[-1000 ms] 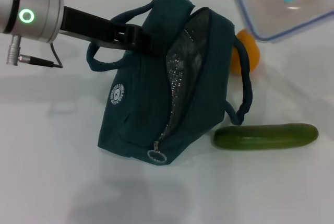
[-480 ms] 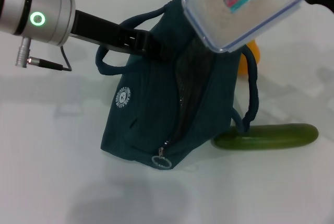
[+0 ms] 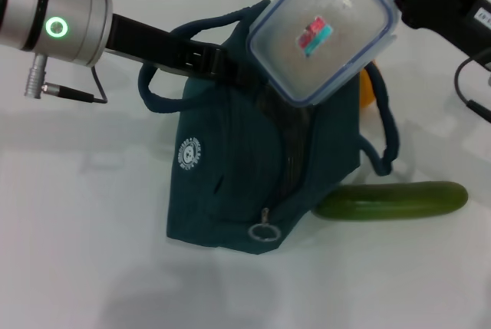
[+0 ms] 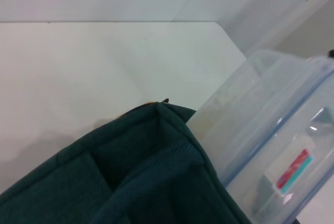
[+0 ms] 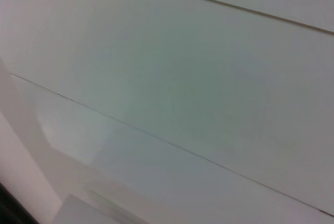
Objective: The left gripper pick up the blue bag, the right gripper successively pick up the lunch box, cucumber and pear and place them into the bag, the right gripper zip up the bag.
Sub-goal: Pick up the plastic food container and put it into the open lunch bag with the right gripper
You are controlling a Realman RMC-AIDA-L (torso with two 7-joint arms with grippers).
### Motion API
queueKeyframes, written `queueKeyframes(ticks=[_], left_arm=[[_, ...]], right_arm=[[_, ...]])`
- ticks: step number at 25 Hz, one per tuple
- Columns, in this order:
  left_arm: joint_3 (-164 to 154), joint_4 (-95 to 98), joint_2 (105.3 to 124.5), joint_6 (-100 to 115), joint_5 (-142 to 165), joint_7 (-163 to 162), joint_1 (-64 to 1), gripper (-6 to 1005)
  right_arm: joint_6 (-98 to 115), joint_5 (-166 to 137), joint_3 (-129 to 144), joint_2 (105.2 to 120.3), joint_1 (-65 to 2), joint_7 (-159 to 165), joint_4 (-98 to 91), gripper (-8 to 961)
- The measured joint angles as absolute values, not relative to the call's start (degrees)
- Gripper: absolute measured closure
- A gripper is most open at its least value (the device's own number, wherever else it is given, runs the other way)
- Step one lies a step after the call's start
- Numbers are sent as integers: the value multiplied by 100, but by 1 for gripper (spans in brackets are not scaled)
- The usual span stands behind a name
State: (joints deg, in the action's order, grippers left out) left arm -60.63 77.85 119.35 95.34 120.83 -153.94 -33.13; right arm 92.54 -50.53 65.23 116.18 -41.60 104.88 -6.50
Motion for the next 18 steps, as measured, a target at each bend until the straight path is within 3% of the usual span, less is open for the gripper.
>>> queueKeyframes(ticks=[18], left_arm=[[-6064, 7771, 11944, 9512, 12027, -15288, -3308, 937]], right_arm=[[8292, -5039, 7201, 11618, -4341, 10355, -664, 822]])
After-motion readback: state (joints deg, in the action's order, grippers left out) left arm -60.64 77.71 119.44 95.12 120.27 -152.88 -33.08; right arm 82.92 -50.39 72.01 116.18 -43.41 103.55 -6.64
